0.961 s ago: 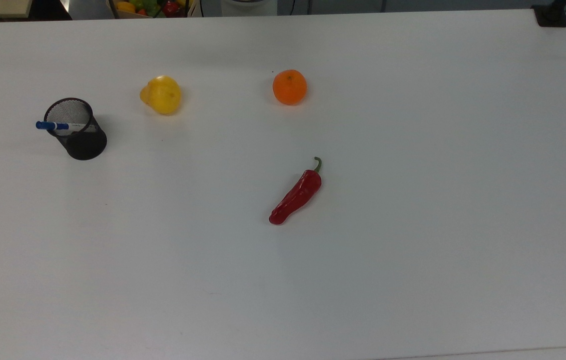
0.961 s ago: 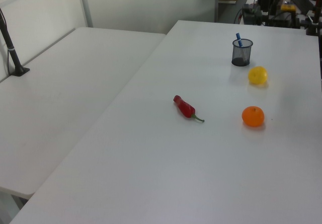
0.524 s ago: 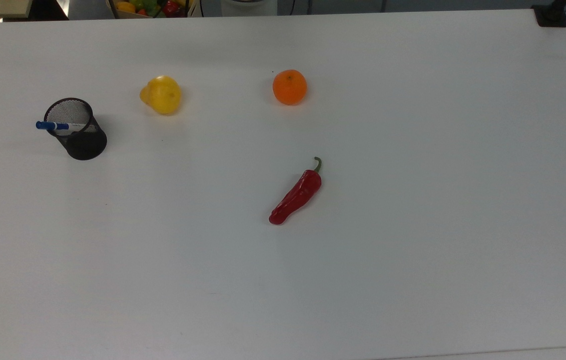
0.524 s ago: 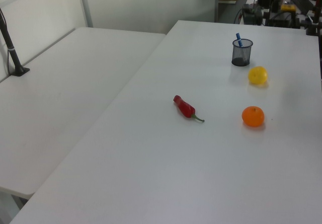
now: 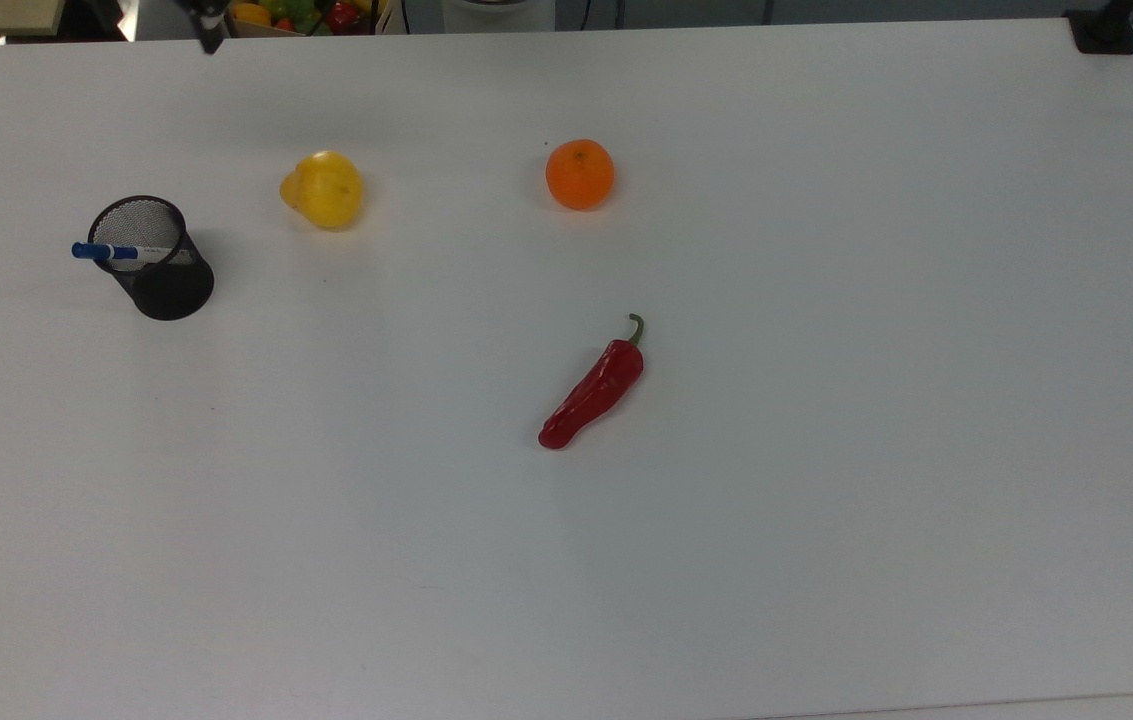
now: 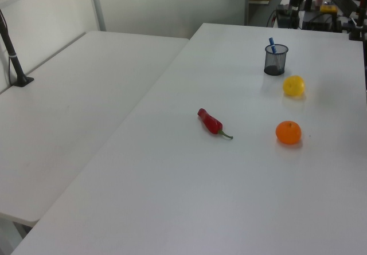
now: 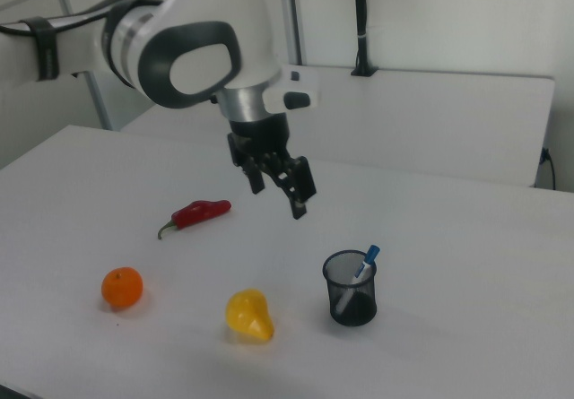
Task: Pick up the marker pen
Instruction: 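Move the gripper over the black mesh pen cup, then lower the gripper and grasp the blue-capped marker in the cup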
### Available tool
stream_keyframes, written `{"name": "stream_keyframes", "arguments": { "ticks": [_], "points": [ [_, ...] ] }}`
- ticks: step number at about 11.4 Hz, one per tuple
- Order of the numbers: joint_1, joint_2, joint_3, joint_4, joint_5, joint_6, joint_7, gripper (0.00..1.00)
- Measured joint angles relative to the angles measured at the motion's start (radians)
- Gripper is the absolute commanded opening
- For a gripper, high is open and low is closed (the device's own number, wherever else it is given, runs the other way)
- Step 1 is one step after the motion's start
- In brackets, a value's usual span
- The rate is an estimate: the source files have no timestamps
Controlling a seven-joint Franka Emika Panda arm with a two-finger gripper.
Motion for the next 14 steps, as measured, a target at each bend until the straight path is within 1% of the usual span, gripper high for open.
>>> {"name": "stream_keyframes", "arguments": {
  "ticks": [5, 6, 7, 9, 10, 12, 13, 14],
  "points": [
    [-0.061, 0.130, -0.011, 0.045, 0.000, 0.143, 0.001, 1.00],
    [-0.078, 0.159, -0.015, 0.073, 0.000, 0.156, 0.003, 0.97],
    [-0.091, 0.184, -0.019, 0.097, 0.004, 0.157, 0.006, 0.91],
    [-0.113, 0.230, -0.024, 0.122, 0.038, 0.178, 0.007, 0.90],
    [-0.120, 0.258, -0.024, 0.123, 0.071, 0.232, 0.014, 0.90],
    [-0.121, 0.309, -0.023, 0.125, 0.097, 0.301, 0.048, 0.89],
    [-0.121, 0.330, -0.023, 0.126, 0.110, 0.328, 0.079, 0.85],
    [-0.122, 0.346, -0.023, 0.127, 0.122, 0.369, 0.111, 0.76]
  ]
}}
